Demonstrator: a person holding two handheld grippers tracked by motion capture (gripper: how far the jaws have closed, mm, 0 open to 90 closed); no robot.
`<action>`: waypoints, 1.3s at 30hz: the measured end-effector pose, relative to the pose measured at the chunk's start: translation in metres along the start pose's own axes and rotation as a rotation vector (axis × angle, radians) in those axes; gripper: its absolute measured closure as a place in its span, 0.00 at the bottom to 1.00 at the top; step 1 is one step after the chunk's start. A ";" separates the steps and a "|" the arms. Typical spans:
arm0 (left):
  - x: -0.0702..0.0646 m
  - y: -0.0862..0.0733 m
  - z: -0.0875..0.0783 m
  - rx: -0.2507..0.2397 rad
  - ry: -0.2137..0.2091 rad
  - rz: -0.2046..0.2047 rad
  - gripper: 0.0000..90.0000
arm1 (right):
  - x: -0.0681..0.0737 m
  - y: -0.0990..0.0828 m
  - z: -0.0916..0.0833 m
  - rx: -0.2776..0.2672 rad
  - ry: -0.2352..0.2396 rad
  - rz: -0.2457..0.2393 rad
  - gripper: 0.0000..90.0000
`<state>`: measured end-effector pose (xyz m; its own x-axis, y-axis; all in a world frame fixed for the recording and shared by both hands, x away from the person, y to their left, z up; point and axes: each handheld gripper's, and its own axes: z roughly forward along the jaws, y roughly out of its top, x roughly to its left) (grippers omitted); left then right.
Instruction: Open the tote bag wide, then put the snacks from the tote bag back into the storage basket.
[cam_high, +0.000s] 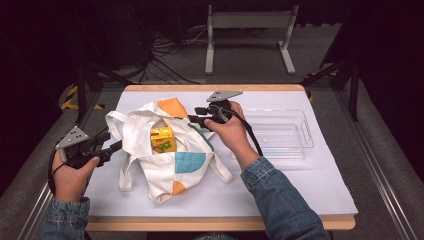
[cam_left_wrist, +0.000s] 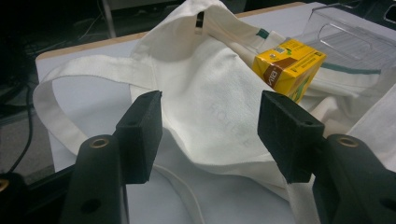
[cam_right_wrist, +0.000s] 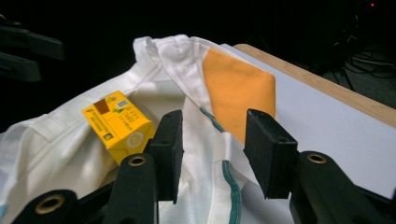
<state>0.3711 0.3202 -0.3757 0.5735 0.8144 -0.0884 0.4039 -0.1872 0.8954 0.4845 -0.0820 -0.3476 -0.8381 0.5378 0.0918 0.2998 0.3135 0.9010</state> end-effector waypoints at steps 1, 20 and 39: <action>0.000 0.000 0.000 0.001 -0.002 -0.001 0.45 | 0.001 0.001 -0.002 -0.002 0.013 -0.005 0.61; -0.003 0.008 -0.008 0.007 -0.032 -0.008 0.41 | 0.034 0.015 0.011 0.010 0.299 -0.120 0.38; 0.000 0.004 -0.011 0.042 0.000 -0.033 0.38 | 0.030 -0.004 0.068 0.064 0.316 -0.125 0.21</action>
<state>0.3650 0.3256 -0.3675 0.5596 0.8204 -0.1175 0.4522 -0.1835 0.8728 0.4895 -0.0140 -0.3777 -0.9668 0.2264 0.1183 0.2057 0.4155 0.8860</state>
